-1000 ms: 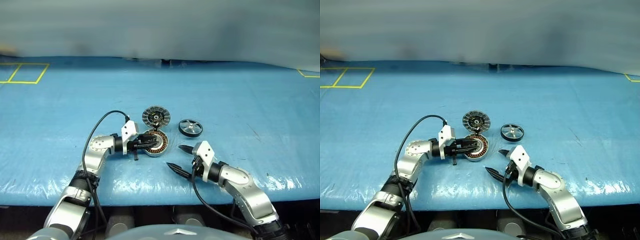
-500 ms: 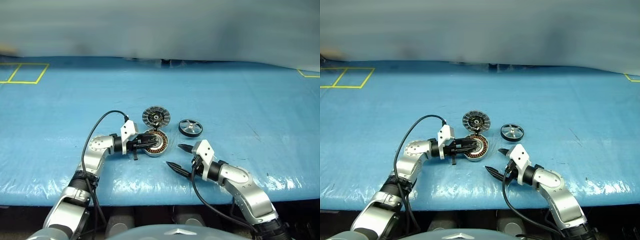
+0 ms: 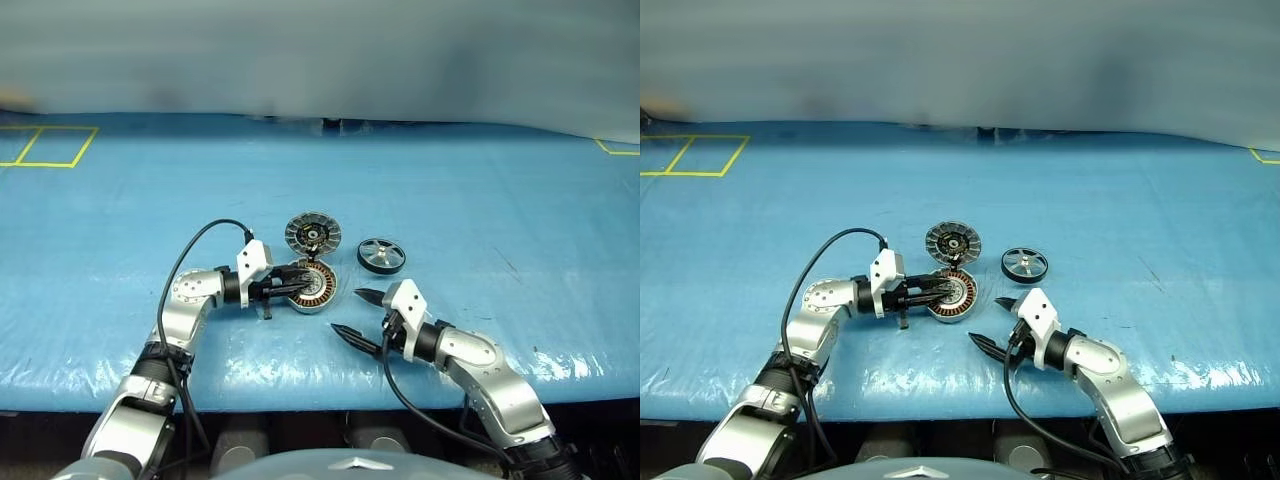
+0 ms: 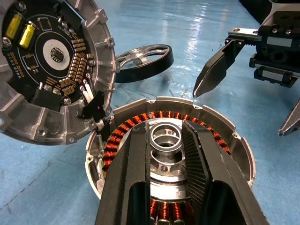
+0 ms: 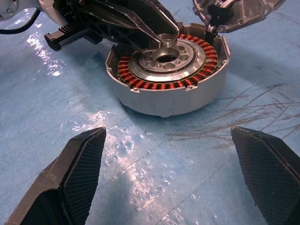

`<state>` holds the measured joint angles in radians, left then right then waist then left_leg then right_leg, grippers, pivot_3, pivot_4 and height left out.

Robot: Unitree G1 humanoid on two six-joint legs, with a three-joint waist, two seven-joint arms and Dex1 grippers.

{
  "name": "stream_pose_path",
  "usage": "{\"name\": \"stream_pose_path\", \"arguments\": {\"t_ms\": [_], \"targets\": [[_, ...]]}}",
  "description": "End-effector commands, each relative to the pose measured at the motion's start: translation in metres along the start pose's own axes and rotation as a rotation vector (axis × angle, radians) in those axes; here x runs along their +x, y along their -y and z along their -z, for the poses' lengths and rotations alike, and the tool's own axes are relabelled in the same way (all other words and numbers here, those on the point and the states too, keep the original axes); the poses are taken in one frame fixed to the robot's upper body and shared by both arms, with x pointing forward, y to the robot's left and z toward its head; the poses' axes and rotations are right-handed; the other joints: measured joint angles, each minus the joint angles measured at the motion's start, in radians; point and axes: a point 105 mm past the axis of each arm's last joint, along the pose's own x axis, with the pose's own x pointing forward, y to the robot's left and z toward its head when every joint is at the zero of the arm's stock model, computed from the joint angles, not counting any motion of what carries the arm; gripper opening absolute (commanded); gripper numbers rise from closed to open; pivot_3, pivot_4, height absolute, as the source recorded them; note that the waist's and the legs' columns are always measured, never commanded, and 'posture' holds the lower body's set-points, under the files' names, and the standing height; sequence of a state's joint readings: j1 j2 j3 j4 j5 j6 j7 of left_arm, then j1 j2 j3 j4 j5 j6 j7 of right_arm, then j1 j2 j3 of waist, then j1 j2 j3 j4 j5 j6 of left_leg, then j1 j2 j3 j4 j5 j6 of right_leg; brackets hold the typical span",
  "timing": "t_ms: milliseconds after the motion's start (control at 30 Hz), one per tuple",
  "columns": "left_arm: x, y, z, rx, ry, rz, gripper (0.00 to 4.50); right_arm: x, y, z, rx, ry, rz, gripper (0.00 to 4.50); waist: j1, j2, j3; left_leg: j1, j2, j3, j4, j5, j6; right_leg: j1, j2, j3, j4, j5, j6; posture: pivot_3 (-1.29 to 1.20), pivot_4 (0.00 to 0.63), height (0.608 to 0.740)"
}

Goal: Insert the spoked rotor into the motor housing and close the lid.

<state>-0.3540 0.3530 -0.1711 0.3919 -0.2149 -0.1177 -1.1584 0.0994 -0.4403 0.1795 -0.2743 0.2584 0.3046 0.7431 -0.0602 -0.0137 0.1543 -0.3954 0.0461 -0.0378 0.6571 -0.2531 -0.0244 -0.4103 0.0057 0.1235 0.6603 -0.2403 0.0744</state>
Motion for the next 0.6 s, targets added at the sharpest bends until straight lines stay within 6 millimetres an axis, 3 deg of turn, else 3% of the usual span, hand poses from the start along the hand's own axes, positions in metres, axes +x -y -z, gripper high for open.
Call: {"name": "stream_pose_path", "arguments": {"t_ms": [33, 600], "targets": [[-0.0001, 0.0010, -0.0079, 0.043, 0.017, 0.012, 0.62, 0.0004, 0.0001, -0.0088, -0.029, 0.033, -0.008, 4.50, 0.000, 0.000, 0.000, 0.000, 0.000, 0.000, 0.000, 0.000, 0.000, 0.000, 0.000, 0.000, 0.000, 0.000, 0.000, 0.00, 0.150, 0.740], [0.0039, -0.0022, -0.0054, 0.026, 0.024, -0.008, 0.62, 0.0008, -0.0001, -0.0083, -0.035, 0.031, -0.001, 4.50, 0.000, 0.000, 0.000, 0.000, 0.000, 0.000, 0.000, 0.000, 0.000, 0.000, 0.000, 0.000, 0.000, 0.000, 0.001, 0.00, 0.150, 0.740]]}}
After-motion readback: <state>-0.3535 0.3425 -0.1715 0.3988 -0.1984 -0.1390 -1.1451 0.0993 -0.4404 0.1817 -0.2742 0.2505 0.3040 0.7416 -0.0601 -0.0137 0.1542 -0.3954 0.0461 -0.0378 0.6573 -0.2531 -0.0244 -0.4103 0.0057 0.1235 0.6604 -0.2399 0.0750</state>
